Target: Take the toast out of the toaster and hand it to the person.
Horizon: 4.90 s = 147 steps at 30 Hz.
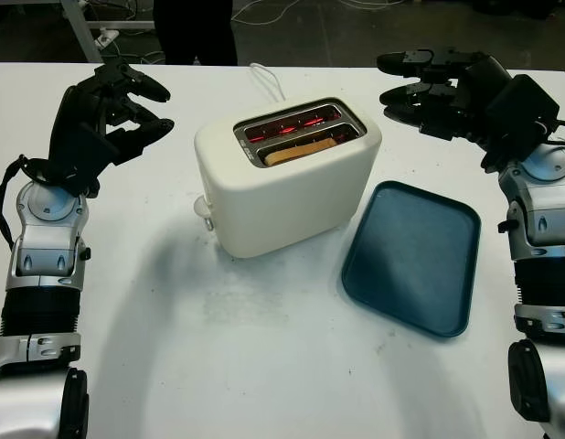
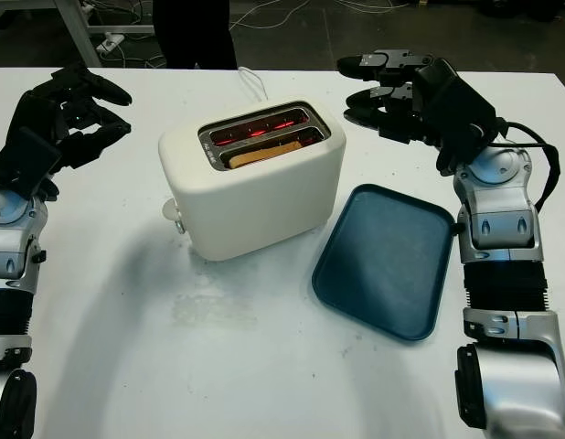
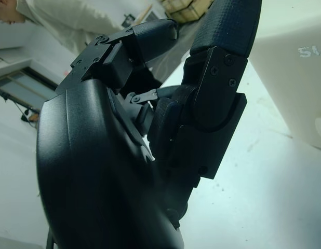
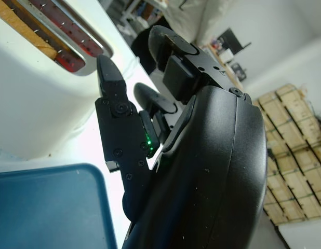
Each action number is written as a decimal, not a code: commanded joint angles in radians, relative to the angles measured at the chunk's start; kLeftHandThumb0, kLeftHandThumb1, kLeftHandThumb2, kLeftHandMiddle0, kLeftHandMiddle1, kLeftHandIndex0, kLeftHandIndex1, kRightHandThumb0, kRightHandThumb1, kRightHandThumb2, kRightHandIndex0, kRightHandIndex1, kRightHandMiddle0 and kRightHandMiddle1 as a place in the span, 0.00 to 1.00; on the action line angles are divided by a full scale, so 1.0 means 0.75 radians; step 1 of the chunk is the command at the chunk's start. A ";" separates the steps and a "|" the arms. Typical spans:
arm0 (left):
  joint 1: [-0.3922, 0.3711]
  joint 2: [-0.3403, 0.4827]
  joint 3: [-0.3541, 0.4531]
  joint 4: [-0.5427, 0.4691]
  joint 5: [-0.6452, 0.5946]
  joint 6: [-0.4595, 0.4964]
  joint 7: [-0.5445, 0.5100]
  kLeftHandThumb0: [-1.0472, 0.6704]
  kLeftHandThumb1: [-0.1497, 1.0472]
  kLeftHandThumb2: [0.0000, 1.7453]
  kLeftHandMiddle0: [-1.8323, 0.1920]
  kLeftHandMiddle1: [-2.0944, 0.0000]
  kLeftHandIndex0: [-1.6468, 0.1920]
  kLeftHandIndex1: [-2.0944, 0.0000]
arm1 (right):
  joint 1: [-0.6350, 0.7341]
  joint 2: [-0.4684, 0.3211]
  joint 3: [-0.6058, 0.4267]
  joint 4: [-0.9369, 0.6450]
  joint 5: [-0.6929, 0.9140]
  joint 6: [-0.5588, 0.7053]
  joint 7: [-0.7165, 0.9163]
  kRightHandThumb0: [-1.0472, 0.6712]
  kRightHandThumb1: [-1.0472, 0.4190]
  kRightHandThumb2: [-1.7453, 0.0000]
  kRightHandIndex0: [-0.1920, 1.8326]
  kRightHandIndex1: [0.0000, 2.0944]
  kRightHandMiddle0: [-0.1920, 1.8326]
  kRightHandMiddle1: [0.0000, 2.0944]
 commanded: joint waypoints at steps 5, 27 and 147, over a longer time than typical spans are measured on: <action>0.000 0.021 0.005 -0.012 0.009 0.003 0.004 0.00 0.89 0.08 0.62 0.40 0.63 0.42 | 0.013 0.003 0.003 -0.014 0.008 0.012 -0.003 0.45 0.09 1.00 0.38 0.27 0.47 0.01; -0.006 0.022 0.011 -0.002 0.002 -0.020 0.001 0.00 0.89 0.08 0.63 0.39 0.64 0.41 | 0.000 -0.002 0.005 -0.026 0.015 0.048 0.005 0.45 0.09 1.00 0.37 0.28 0.46 0.00; 0.068 -0.005 0.033 -0.127 -0.027 0.079 0.027 0.00 0.89 0.05 0.60 0.42 0.61 0.44 | -0.424 -0.006 0.586 0.238 -0.762 -0.687 -0.055 0.38 0.28 0.99 0.36 0.34 0.50 0.03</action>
